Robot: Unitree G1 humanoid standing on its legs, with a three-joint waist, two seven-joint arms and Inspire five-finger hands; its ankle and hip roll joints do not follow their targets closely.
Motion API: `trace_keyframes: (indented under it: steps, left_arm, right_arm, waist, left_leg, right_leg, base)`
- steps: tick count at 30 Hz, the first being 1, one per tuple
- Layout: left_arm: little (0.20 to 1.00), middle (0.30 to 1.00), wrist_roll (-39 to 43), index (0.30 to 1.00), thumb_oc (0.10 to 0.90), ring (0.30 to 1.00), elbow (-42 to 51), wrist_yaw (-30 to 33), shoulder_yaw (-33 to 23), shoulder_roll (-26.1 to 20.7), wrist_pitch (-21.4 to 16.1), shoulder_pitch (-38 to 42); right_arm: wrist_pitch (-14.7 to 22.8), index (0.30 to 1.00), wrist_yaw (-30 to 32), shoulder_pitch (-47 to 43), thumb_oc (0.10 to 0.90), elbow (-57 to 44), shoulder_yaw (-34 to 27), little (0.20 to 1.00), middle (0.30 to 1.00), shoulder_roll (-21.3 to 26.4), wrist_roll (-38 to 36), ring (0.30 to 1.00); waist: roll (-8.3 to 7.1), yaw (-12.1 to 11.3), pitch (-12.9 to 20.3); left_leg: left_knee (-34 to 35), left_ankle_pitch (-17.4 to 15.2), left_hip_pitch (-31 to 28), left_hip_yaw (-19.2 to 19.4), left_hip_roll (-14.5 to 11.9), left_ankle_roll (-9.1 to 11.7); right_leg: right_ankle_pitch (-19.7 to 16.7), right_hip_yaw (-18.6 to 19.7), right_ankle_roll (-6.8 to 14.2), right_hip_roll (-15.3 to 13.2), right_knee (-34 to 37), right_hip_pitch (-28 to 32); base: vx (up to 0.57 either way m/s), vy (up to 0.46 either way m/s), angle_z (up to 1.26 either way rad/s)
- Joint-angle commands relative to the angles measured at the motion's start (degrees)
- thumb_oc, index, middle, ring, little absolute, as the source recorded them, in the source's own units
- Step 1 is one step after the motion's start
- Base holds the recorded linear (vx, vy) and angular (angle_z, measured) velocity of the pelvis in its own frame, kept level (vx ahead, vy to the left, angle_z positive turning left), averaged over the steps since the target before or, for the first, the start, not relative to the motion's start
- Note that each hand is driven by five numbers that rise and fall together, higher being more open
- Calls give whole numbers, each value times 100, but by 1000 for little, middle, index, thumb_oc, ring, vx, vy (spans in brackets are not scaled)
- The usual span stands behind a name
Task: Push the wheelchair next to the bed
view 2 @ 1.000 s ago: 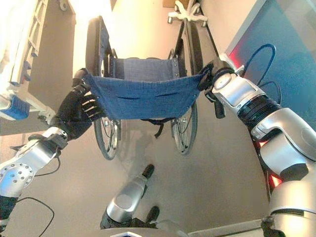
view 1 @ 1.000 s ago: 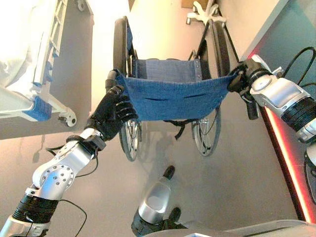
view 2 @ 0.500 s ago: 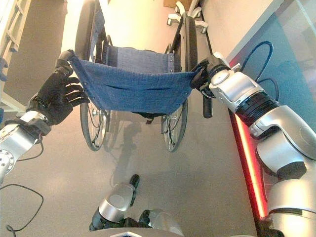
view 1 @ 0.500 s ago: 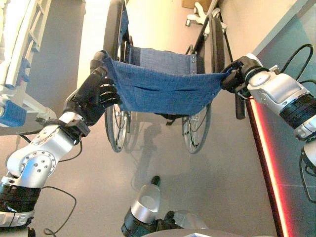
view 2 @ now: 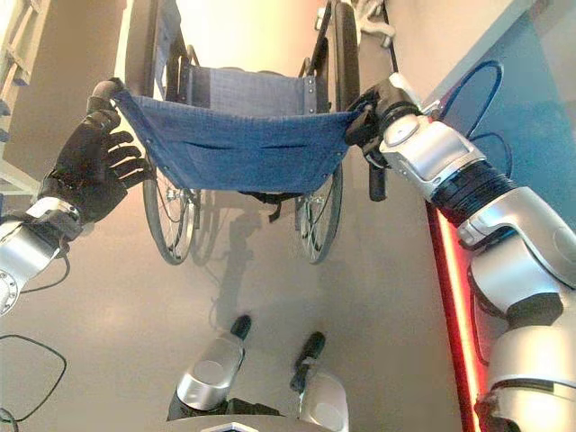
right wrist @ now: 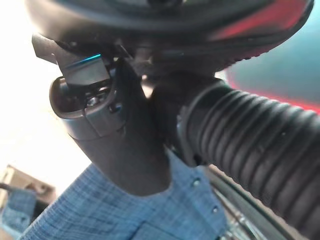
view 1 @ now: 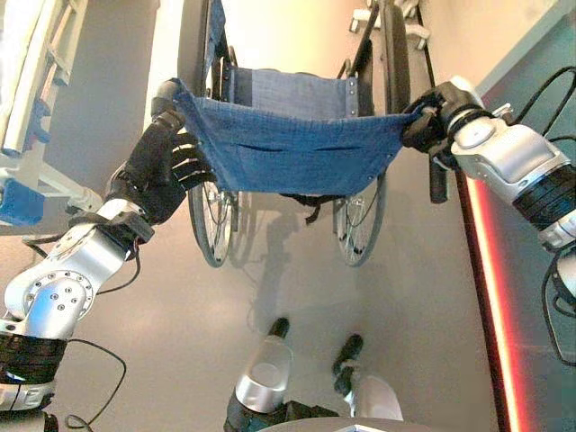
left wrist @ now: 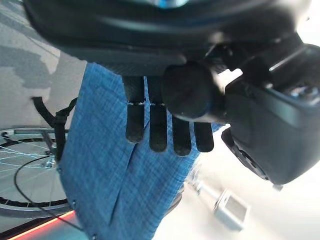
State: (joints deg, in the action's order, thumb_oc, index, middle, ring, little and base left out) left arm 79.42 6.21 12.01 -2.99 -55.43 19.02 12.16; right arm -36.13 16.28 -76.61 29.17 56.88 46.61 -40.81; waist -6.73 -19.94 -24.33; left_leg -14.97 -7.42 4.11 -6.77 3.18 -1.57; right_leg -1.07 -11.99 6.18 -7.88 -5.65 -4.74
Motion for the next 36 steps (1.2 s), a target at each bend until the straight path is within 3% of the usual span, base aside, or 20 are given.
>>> trace_keyframes:
  steps: [1, 3, 6, 8, 9, 10, 13, 15, 19, 21, 22, 23, 24, 26, 27, 28, 30, 31, 34, 36]
  left_arm:
    - [300, 300, 341, 300, 400, 300, 1176, -632, 994, 585, -60, 116]
    - [300, 300, 208, 300, 400, 300, 1203, -624, 1260, 806, -152, 26]
    - [300, 300, 78, 300, 400, 300, 1163, -547, 1525, 1147, -188, 5]
    - [300, 300, 4, 300, 400, 300, 1119, -515, 1619, 1299, -213, -4]
    - [300, 300, 35, 300, 400, 300, 1123, -409, 1713, 1387, -244, 57]
    - [300, 300, 61, 300, 400, 300, 1113, -322, 1833, 1462, -344, 141]
    - [300, 300, 101, 300, 400, 300, 1106, -305, 1954, 1553, -419, 222]
    - [300, 300, -77, 300, 400, 300, 1103, -380, 1980, 1713, -428, 153]
    - [300, 300, -332, 300, 400, 300, 1119, -588, 1898, 1810, -367, -107]
    - [300, 300, -479, 300, 400, 300, 1154, -674, 1781, 1842, -302, -224]
    - [300, 300, -514, 300, 400, 300, 1166, -641, 1731, 1828, -290, -243]
    - [300, 300, -519, 300, 400, 300, 1169, -629, 1724, 1821, -297, -240]
    - [300, 300, -480, 300, 400, 300, 1184, -474, 1685, 1786, -274, -187]
    - [300, 300, -413, 300, 400, 300, 1189, -427, 1623, 1754, -237, -177]
    - [300, 300, -432, 300, 400, 300, 1195, -543, 1503, 1690, -214, -206]
    - [300, 300, -459, 300, 400, 300, 1208, -576, 1490, 1673, -226, -218]
    - [300, 300, -446, 300, 400, 300, 1305, -630, 1414, 1503, -231, -244]
    - [300, 300, -405, 300, 400, 300, 1323, -606, 1399, 1474, -230, -233]
    - [300, 300, -167, 300, 400, 300, 1333, -543, 1362, 1386, -198, -161]
    - [300, 300, 82, 300, 400, 300, 1422, -484, 1335, 1264, -213, -162]
  right_arm:
    - [1440, 300, -87, -1463, 400, -899, 15, 300, 300, -1044, -4, 300]
    - [1505, 300, 32, -1388, 400, -951, 130, 300, 300, -1157, 12, 300]
    - [1364, 300, 119, -1131, 400, -1217, 39, 300, 300, -1334, 168, 300]
    - [1224, 300, 104, -981, 400, -1303, -48, 300, 300, -1519, 454, 300]
    - [1156, 300, 128, -926, 400, -1346, -53, 300, 300, -1614, 594, 300]
    - [1162, 300, 122, -886, 400, -1327, -76, 300, 300, -1673, 676, 300]
    - [1190, 300, 122, -862, 400, -1280, -133, 300, 300, -1709, 728, 300]
    - [1167, 300, 60, -858, 400, -1252, -234, 300, 300, -1676, 820, 300]
    - [1235, 300, -100, -744, 400, -1281, -336, 300, 300, -1441, 762, 300]
    - [1208, 300, -168, -683, 400, -1244, -406, 300, 300, -1401, 775, 300]
    - [1194, 300, -157, -661, 400, -1189, -436, 300, 300, -1443, 762, 300]
    - [1188, 300, -147, -658, 400, -1174, -444, 300, 300, -1458, 761, 300]
    - [1176, 300, -159, -651, 400, -1026, -502, 300, 300, -1531, 784, 300]
    - [1163, 300, -154, -664, 400, -986, -510, 300, 300, -1519, 767, 300]
    - [1192, 300, -121, -703, 400, -903, -509, 300, 300, -1441, 613, 300]
    - [1213, 300, -106, -708, 400, -887, -508, 300, 300, -1421, 574, 300]
    - [1293, 300, -59, -748, 400, -783, -570, 300, 300, -1329, 398, 300]
    - [1319, 300, -51, -762, 400, -761, -576, 300, 300, -1307, 354, 300]
    - [1360, 300, -247, -825, 400, -628, -614, 300, 300, -1222, 348, 300]
    - [1364, 300, -385, -875, 400, -698, -516, 300, 300, -1003, 350, 300]
  waist:
    - [-178, 110, 1025]
    - [-190, 151, 993]
    - [-199, 182, 1004]
    - [-192, 92, 1022]
    - [-134, 75, 1062]
    - [-57, 63, 1091]
    - [44, -4, 1122]
    - [206, -172, 1168]
    - [243, -330, 1252]
    - [222, -412, 1341]
    - [142, -412, 1384]
    - [145, -424, 1398]
    - [40, -502, 1430]
    - [-36, -552, 1449]
    - [-137, -637, 1544]
    - [-161, -637, 1555]
    - [-262, -656, 1585]
    - [-254, -664, 1604]
    - [-302, -563, 1584]
    - [-271, -483, 1635]
  left_leg:
    - [-1523, 1253, 690, -234, -678, 534]
    - [-2189, 1320, 956, -20, -660, 467]
    - [-2538, 1208, 1114, 240, -595, 406]
    - [-2168, 963, 1005, 170, -157, 322]
    - [-1578, 986, 891, 300, -50, 323]
    - [-832, 1081, 782, 547, -53, 342]
    - [-104, 1224, 859, 762, 89, 365]
    - [671, 1776, 1277, 1284, 191, 452]
    - [1085, 2236, 1603, 1783, 335, 555]
    - [948, 2064, 1616, 1903, 335, 361]
    - [932, 1675, 1464, 1820, 448, 269]
    - [902, 1655, 1459, 1831, 430, 243]
    - [634, 1223, 1448, 1816, 490, 31]
    - [510, 1036, 1447, 1815, 535, -87]
    - [576, 1006, 1340, 1938, 576, -343]
    - [593, 967, 1299, 1955, 601, -397]
    - [700, 937, 1138, 1866, 685, -497]
    - [698, 944, 1135, 1855, 648, -485]
    - [554, 955, 1127, 1675, 679, -343]
    - [93, 997, 1321, 1420, 636, -84]
  right_leg:
    - [-308, -216, -13, 92, 150, 176]
    - [-234, -287, -192, 209, 136, 241]
    - [-101, -448, -349, 389, 145, 394]
    - [-152, -479, -281, 472, 251, 508]
    - [-116, -529, -275, 597, 329, 593]
    - [-45, -622, -285, 701, 398, 701]
    - [46, -784, -318, 829, 494, 849]
    - [261, -893, -404, 1186, 635, 1202]
    - [730, -907, -540, 1544, 494, 1602]
    - [902, -989, -645, 1631, 204, 1586]
    - [1099, -943, -604, 1567, -35, 1595]
    - [1115, -958, -616, 1576, -79, 1584]
    - [1348, -1041, -602, 1491, -410, 1659]
    - [1332, -1063, -515, 1450, -577, 1695]
    - [671, -1123, -148, 1414, -1134, 1643]
    - [528, -1111, -45, 1401, -1295, 1619]
    - [-468, -927, 570, 1447, -2169, 1399]
    - [-623, -880, 624, 1485, -2262, 1348]
    - [-500, -555, 589, 1285, -2013, 1249]
    - [379, -613, 93, 911, -750, 1424]
  base:
    - [180, -402, 28]
    - [127, -233, 26]
    - [203, -192, 43]
    - [236, -85, 22]
    - [276, -40, 2]
    - [222, -6, 7]
    - [210, -10, 27]
    - [390, -68, -6]
    - [519, -76, 3]
    - [524, -18, 32]
    - [432, 14, 8]
    - [557, -7, -12]
    - [358, -19, -8]
    - [402, 34, 1]
    - [396, 105, 9]
    - [405, 142, 15]
    - [325, 99, 21]
    - [333, 47, 36]
    - [235, -25, 52]
    - [228, -141, 5]
